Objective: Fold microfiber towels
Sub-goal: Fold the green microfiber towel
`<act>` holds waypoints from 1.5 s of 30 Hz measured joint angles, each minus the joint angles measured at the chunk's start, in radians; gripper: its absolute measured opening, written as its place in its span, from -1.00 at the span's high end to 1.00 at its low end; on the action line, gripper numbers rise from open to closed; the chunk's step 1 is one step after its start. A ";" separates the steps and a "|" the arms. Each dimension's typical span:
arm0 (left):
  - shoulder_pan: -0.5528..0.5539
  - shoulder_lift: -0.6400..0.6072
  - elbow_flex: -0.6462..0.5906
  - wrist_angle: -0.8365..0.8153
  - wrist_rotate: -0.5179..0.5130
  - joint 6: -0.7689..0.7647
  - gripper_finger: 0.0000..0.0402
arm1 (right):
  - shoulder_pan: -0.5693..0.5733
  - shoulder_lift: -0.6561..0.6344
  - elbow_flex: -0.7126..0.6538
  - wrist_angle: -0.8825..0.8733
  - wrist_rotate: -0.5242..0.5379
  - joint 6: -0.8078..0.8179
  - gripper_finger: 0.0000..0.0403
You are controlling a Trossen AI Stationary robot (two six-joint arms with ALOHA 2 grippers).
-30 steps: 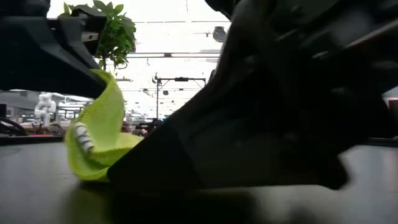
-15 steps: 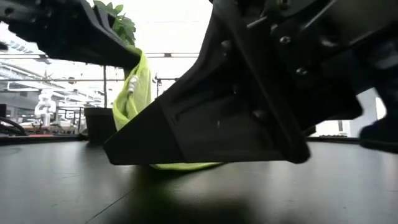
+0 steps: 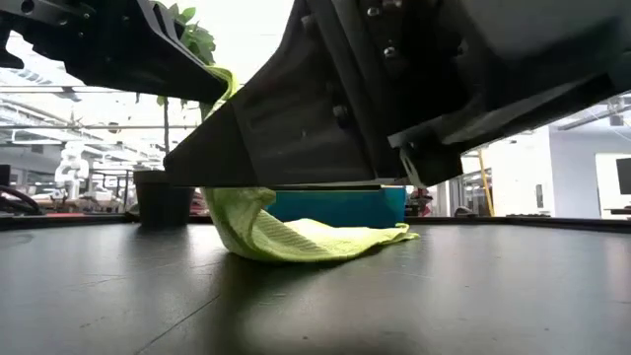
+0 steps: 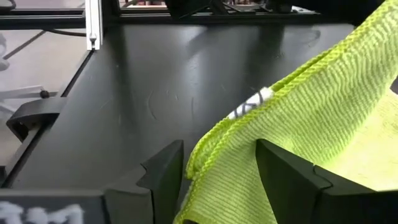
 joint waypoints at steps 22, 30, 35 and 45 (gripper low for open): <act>-0.032 0.000 0.000 -0.079 0.000 -0.105 0.99 | 0.059 -0.075 0.000 -0.125 0.024 0.009 0.98; -0.138 0.000 0.000 -0.041 0.000 -0.188 0.99 | 0.088 -0.198 0.000 -0.248 -0.033 0.054 0.99; -0.204 0.000 0.010 0.018 0.000 -0.183 0.99 | 0.094 -0.241 0.000 -0.324 -0.074 0.095 1.00; -0.174 0.000 0.078 -0.035 0.000 -0.030 0.99 | 0.099 -0.302 0.000 -0.557 -0.030 0.188 1.00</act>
